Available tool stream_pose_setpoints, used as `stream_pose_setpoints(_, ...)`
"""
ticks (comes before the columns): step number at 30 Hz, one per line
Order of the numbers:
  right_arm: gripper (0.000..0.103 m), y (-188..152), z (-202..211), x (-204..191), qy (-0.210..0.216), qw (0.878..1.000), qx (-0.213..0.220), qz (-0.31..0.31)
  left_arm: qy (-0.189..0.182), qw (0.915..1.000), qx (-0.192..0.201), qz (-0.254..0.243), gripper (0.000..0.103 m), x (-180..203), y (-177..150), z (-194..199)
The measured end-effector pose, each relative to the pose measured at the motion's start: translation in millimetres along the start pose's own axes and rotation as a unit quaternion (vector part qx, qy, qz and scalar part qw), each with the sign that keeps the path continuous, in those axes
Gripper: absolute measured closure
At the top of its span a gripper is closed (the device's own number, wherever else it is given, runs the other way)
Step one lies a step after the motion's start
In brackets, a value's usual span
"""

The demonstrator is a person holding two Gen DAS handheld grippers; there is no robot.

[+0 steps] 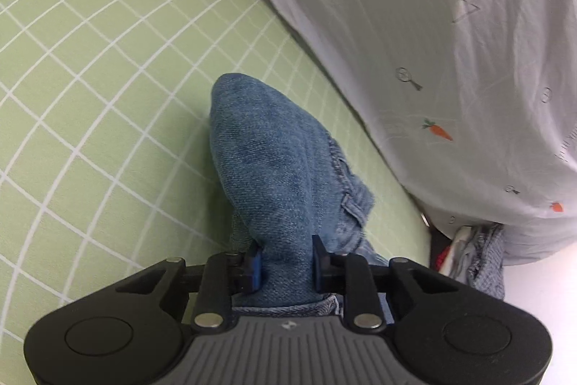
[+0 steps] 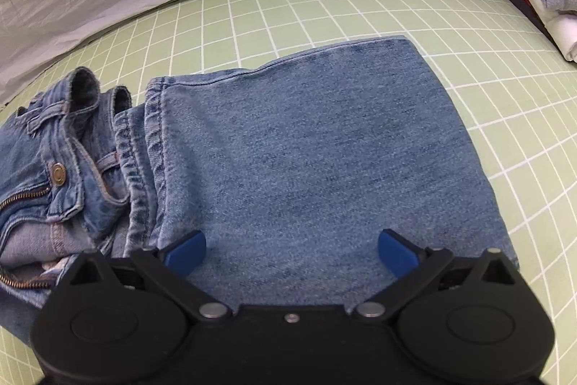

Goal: Fold clothes

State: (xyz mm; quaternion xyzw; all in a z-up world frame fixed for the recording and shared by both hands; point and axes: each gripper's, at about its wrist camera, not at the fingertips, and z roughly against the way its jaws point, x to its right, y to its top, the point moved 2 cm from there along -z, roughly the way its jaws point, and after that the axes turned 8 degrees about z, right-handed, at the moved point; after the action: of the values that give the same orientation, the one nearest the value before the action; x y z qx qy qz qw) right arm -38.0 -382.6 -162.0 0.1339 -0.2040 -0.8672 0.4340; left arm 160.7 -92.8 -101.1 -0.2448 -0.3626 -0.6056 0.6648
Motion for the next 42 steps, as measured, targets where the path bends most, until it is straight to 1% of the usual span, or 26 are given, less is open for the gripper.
stream_pose_setpoints(2, 0.000, -5, 10, 10, 0.014, 1.000, 0.004, -0.012, -0.024, 0.9995, -0.006, -0.020, 0.078, 26, -13, 0)
stream_pose_setpoints(5, 0.000, -10, 22, 33, 0.024, 0.999, 0.011, -0.037, -0.049, 0.9974, -0.020, -0.048, 0.078, 63, -38, -8)
stream_pose_setpoints(8, 0.000, -13, 32, 58, 0.031, 0.998, 0.017, -0.057, -0.056, 0.9947, -0.033, -0.080, 0.078, 96, -63, -25)
stream_pose_setpoints(11, 0.000, -15, 38, 79, 0.044, 0.996, 0.023, -0.071, -0.060, 0.9923, -0.049, -0.096, 0.078, 121, -82, -50)
stream_pose_setpoints(13, 0.000, -13, 40, 94, 0.042, 0.996, 0.024, -0.074, -0.062, 0.9913, -0.060, -0.099, 0.079, 132, -92, -71)
stream_pose_setpoints(15, 0.000, -10, 38, 112, 0.036, 0.996, 0.021, -0.076, -0.055, 0.9917, -0.066, -0.096, 0.079, 140, -101, -92)
stream_pose_setpoints(17, 0.000, -4, 33, 130, 0.032, 0.996, 0.018, -0.083, -0.039, 0.9928, -0.067, -0.092, 0.079, 148, -108, -113)
stream_pose_setpoints(20, 0.001, 7, 27, 154, 0.029, 0.995, 0.016, -0.094, -0.018, 0.9937, -0.053, -0.097, 0.079, 158, -116, -130)
stream_pose_setpoints(22, 0.001, 17, 27, 160, 0.034, 0.995, 0.030, -0.091, -0.006, 0.9941, -0.042, -0.100, 0.078, 161, -117, -131)
stream_pose_setpoints(24, 0.003, 31, 27, 158, 0.043, 0.995, 0.048, -0.083, 0.003, 0.9947, -0.033, -0.098, 0.078, 163, -116, -130)
stream_pose_setpoints(28, 0.004, 60, 16, 124, 0.065, 0.995, 0.069, -0.022, 0.013, 0.9947, -0.020, -0.099, 0.079, 162, -119, -117)
stream_pose_setpoints(30, 0.005, 70, 7, 99, 0.080, 0.994, 0.070, 0.020, 0.015, 0.9943, -0.022, -0.103, 0.079, 164, -119, -111)
stream_pose_setpoints(32, 0.007, 74, -4, 76, 0.110, 0.991, 0.059, 0.043, 0.016, 0.9937, -0.027, -0.108, 0.079, 165, -119, -108)
stream_pose_setpoints(33, 0.012, 74, -9, 68, 0.126, 0.990, 0.049, 0.041, 0.018, 0.9932, -0.029, -0.111, 0.079, 166, -119, -106)
stream_pose_setpoints(35, 0.019, 71, -16, 58, 0.161, 0.986, 0.027, 0.021, 0.035, 0.9909, -0.024, -0.128, 0.079, 170, -119, -102)
stream_pose_setpoints(38, 0.020, 65, -23, 54, 0.207, 0.978, -0.001, -0.016, 0.033, 0.9902, -0.032, -0.132, 0.079, 175, -115, -96)
stream_pose_setpoints(41, 0.020, 58, -26, 61, 0.238, 0.969, -0.019, -0.057, 0.031, 0.9874, -0.043, -0.149, 0.079, 178, -119, -95)
stream_pose_setpoints(42, 0.020, 55, -29, 63, 0.244, 0.967, -0.028, -0.070, 0.036, 0.9856, -0.046, -0.159, 0.079, 179, -121, -98)
